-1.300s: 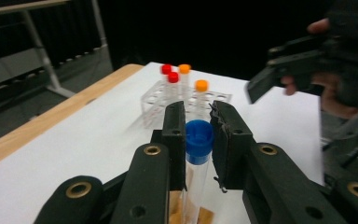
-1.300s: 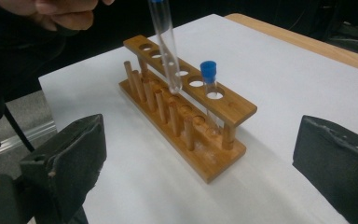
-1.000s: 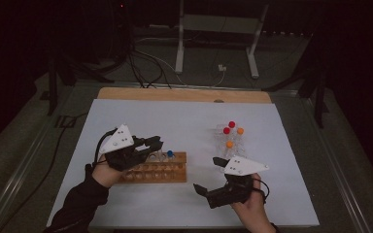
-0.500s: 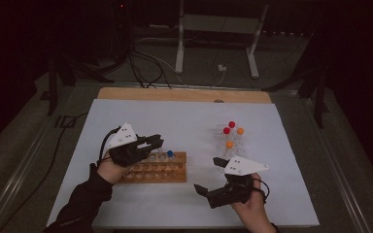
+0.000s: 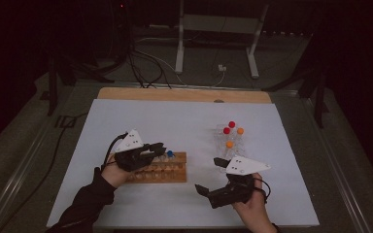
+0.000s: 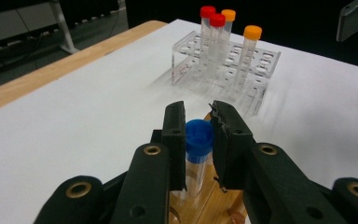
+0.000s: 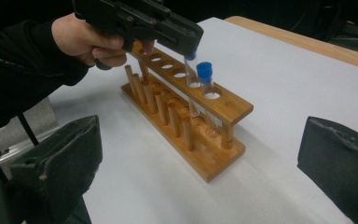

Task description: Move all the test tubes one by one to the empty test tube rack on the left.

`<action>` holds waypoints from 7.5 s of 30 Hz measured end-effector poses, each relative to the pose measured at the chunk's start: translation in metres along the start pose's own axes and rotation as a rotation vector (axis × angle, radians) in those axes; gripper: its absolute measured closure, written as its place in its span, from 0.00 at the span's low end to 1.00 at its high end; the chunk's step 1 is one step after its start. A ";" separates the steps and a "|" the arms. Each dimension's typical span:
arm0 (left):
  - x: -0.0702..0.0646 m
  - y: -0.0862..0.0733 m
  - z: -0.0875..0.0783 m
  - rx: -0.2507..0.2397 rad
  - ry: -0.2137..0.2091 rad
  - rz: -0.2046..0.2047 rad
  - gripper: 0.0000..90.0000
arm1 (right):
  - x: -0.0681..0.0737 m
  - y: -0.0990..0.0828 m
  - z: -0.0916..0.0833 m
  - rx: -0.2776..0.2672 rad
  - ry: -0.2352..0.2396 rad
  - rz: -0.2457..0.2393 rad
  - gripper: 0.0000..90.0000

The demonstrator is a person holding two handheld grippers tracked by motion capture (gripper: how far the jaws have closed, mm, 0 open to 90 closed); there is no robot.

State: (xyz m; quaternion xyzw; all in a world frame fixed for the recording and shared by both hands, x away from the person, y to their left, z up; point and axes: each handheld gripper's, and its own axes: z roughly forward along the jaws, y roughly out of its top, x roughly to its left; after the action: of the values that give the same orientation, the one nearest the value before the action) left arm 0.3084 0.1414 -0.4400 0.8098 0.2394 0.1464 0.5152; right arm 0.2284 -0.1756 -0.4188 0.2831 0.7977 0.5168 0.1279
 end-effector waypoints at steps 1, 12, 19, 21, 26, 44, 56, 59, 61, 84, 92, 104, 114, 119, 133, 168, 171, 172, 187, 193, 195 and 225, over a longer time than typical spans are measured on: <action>0.000 -0.001 0.000 0.003 0.002 0.002 0.86 | 0.000 0.000 0.000 0.000 0.001 0.000 0.00; 0.000 -0.007 0.006 0.050 -0.004 -0.001 0.86 | -0.001 0.001 -0.001 -0.002 0.006 0.007 0.00; 0.004 -0.005 0.000 0.033 -0.045 -0.028 0.74 | -0.005 0.004 -0.007 -0.016 -0.004 0.006 0.00; 0.004 -0.003 -0.007 0.010 -0.059 -0.021 0.60 | -0.010 0.007 -0.013 -0.037 -0.016 0.011 0.00; 0.001 0.004 -0.022 -0.043 -0.074 -0.039 0.24 | -0.036 0.011 -0.030 -0.094 -0.101 -0.020 0.00; -0.021 0.010 -0.031 -0.032 -0.132 -0.009 0.03 | -0.099 -0.025 -0.004 0.127 -0.351 0.147 0.33; -0.019 0.010 -0.032 -0.031 -0.136 -0.010 0.03 | -0.108 -0.027 0.017 0.225 -0.343 0.140 0.75; -0.019 0.011 -0.033 -0.030 -0.133 -0.009 0.03 | -0.108 -0.026 0.021 0.237 -0.353 0.140 0.79; -0.019 0.011 -0.033 -0.031 -0.133 -0.010 0.03 | -0.108 -0.025 0.023 0.238 -0.354 0.138 0.82; -0.033 0.019 -0.030 -0.027 -0.178 0.010 0.03 | -0.048 0.018 -0.014 0.096 -0.255 -0.014 0.84; -0.046 0.024 -0.026 -0.031 -0.226 0.022 0.04 | -0.013 0.011 0.014 0.207 -0.071 -0.060 0.84; -0.062 0.020 -0.010 -0.046 -0.280 0.045 0.25 | 0.021 0.006 0.038 0.250 0.056 -0.115 0.84; -0.069 0.016 0.000 -0.018 -0.313 0.080 0.59 | 0.029 0.008 0.041 0.252 0.074 -0.128 0.84; -0.072 0.015 0.003 -0.002 -0.322 0.096 0.73 | 0.029 0.008 0.042 0.251 0.074 -0.132 0.84; -0.072 0.017 0.003 -0.020 -0.305 0.112 0.79 | 0.025 0.008 0.041 0.254 0.080 -0.115 0.76; 0.002 0.033 -0.073 -0.199 0.020 -0.010 0.79 | -0.083 0.008 -0.036 0.024 -0.323 0.051 0.00; 0.008 0.027 -0.070 -0.192 0.017 -0.030 0.79 | -0.091 0.003 -0.036 0.010 -0.344 0.029 0.00; 0.009 0.025 -0.068 -0.190 0.014 -0.036 0.79 | -0.093 0.002 -0.036 0.004 -0.352 0.022 0.00; 0.021 -0.003 -0.043 -0.105 -0.012 -0.069 0.80 | -0.117 -0.013 -0.039 0.028 -0.365 0.088 0.13; 0.020 -0.008 -0.034 -0.060 -0.016 -0.056 0.80 | -0.122 -0.019 -0.037 0.040 -0.353 0.100 0.14; 0.019 -0.010 -0.030 -0.032 -0.015 -0.051 0.80 | -0.124 -0.021 -0.035 0.047 -0.352 0.099 0.14; 0.019 -0.022 -0.017 0.035 -0.022 -0.013 0.79 | -0.145 -0.039 -0.009 0.092 -0.342 0.183 0.39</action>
State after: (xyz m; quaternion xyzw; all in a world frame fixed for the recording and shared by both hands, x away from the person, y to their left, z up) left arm 0.3106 0.1722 -0.4525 0.8187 0.2413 0.1298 0.5047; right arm 0.3284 -0.2793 -0.4627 0.4436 0.7580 0.4338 0.2011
